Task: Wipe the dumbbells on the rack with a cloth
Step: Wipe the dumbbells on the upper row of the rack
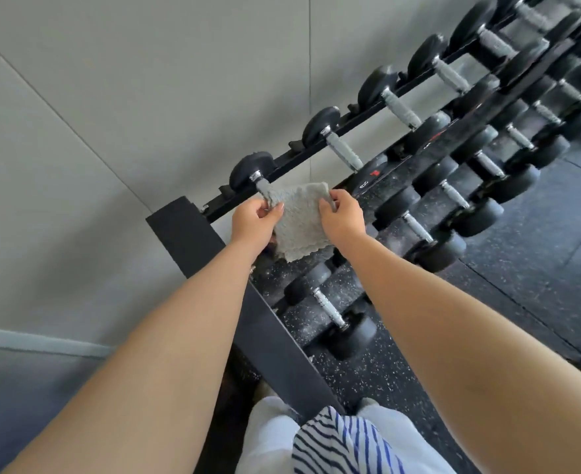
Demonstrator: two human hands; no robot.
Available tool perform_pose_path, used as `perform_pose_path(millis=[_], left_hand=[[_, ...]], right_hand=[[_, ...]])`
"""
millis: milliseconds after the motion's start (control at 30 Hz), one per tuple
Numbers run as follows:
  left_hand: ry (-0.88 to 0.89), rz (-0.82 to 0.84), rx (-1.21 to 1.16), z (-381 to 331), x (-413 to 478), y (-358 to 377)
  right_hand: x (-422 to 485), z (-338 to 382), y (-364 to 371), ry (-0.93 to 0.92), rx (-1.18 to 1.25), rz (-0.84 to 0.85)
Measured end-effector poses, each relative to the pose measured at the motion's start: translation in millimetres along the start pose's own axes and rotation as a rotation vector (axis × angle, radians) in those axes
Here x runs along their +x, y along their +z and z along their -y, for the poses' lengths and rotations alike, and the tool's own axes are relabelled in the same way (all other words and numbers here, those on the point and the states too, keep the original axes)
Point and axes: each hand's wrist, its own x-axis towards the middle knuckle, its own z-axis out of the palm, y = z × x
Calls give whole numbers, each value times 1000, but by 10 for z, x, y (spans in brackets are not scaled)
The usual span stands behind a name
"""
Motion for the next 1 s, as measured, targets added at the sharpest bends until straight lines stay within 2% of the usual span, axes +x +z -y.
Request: perform_pose_path(millis=[233, 367, 567, 633, 700, 800, 900, 1000], left_hand=[[-18, 266, -61, 233, 366, -150], [-16, 340, -75, 391, 478, -160], [19, 421, -13, 556, 637, -199], [84, 450, 60, 592, 711, -218], [174, 479, 146, 624, 788, -234], [284, 492, 291, 660, 891, -246], [432, 399, 444, 692, 987, -258], [684, 243, 533, 704, 1093, -254]], right_hand=[[-35, 6, 409, 180, -17, -158], [-89, -37, 582, 249, -32, -243], [-106, -61, 800, 248, -51, -409], [-70, -49, 861, 254, -77, -476], [-43, -51, 938, 259, -222, -543], [-50, -73, 1081, 256, -320, -571], [-20, -97, 1243, 219, -194, -587], [63, -43, 1407, 180, 48, -578]])
